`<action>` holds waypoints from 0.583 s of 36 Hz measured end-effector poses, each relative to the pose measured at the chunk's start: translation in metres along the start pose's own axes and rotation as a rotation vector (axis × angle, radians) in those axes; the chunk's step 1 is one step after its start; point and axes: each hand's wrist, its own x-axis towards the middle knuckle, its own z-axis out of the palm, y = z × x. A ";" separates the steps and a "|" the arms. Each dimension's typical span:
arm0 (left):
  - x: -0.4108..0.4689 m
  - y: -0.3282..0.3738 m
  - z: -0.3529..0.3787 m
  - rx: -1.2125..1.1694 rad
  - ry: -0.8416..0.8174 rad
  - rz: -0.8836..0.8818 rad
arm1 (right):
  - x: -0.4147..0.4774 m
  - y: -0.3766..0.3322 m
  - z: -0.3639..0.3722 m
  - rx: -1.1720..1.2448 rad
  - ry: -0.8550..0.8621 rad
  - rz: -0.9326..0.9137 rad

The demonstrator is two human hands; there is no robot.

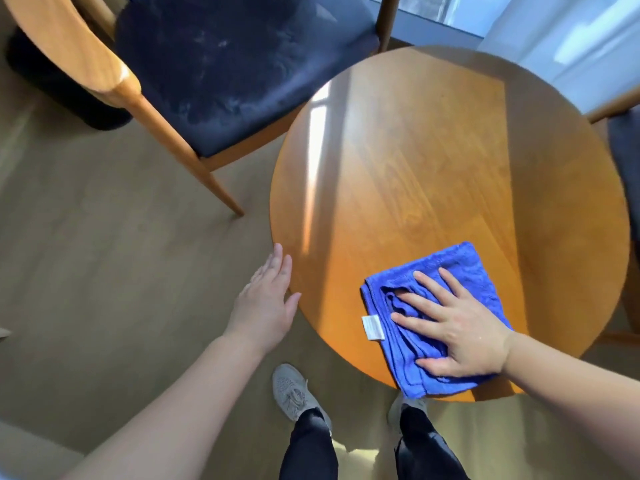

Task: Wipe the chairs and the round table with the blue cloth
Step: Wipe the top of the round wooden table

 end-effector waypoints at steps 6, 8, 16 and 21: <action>0.002 0.005 0.000 -0.057 -0.025 -0.039 | 0.018 -0.004 0.001 -0.017 0.029 -0.025; 0.002 0.004 -0.002 -0.058 -0.028 -0.039 | 0.028 -0.004 0.000 -0.008 0.058 -0.031; 0.003 0.006 0.000 -0.042 -0.020 -0.046 | 0.103 0.015 -0.024 0.029 0.141 0.123; 0.003 0.003 0.001 -0.046 0.001 -0.026 | 0.166 0.049 -0.046 0.045 0.125 0.353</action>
